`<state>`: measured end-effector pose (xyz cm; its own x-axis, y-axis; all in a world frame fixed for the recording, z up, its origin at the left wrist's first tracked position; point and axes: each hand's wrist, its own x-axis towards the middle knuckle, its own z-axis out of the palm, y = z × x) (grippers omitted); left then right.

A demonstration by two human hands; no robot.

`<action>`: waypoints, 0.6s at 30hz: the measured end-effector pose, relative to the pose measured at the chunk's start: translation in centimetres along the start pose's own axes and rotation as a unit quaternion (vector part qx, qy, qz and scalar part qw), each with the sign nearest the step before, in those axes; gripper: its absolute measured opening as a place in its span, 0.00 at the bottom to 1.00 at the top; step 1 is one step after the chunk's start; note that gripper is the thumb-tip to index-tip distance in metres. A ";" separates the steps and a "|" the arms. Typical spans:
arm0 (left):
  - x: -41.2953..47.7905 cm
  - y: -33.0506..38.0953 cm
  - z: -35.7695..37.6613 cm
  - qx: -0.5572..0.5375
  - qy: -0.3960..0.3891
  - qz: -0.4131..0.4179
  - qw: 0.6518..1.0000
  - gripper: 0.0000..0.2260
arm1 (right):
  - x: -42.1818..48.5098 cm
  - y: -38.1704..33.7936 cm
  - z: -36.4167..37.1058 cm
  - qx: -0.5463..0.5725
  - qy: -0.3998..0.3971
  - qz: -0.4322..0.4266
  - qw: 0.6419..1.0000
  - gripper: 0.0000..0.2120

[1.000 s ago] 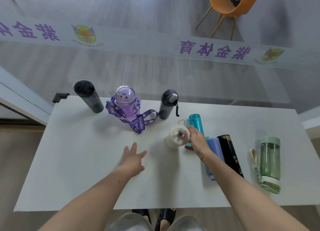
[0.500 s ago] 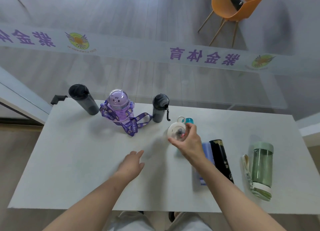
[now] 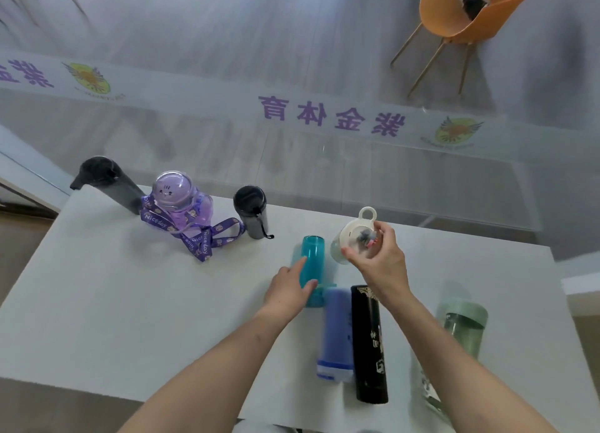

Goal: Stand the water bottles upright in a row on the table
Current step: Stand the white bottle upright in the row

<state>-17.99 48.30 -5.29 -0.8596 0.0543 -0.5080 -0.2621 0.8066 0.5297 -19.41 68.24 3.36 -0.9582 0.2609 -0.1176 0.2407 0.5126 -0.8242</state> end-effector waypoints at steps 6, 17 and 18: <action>1.0 1.3 1.3 -0.031 0.000 -0.030 0.999 0.37 | 1.3 2.6 0.4 -0.004 -0.048 0.010 0.999 0.33; -1.5 -4.2 -1.2 -0.026 0.021 -0.078 0.996 0.38 | 2.9 1.8 5.4 -0.039 -0.103 0.031 0.993 0.40; -1.7 -4.6 -1.4 -0.020 0.019 -0.078 0.997 0.37 | 3.0 1.5 5.9 -0.041 -0.103 0.032 0.993 0.40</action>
<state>-15.93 43.67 -5.92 -0.8225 -0.0928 -0.5611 -0.4111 0.7788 0.4737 -22.80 64.97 -1.47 -0.9498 0.1262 -0.2862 0.3058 0.5673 -0.7646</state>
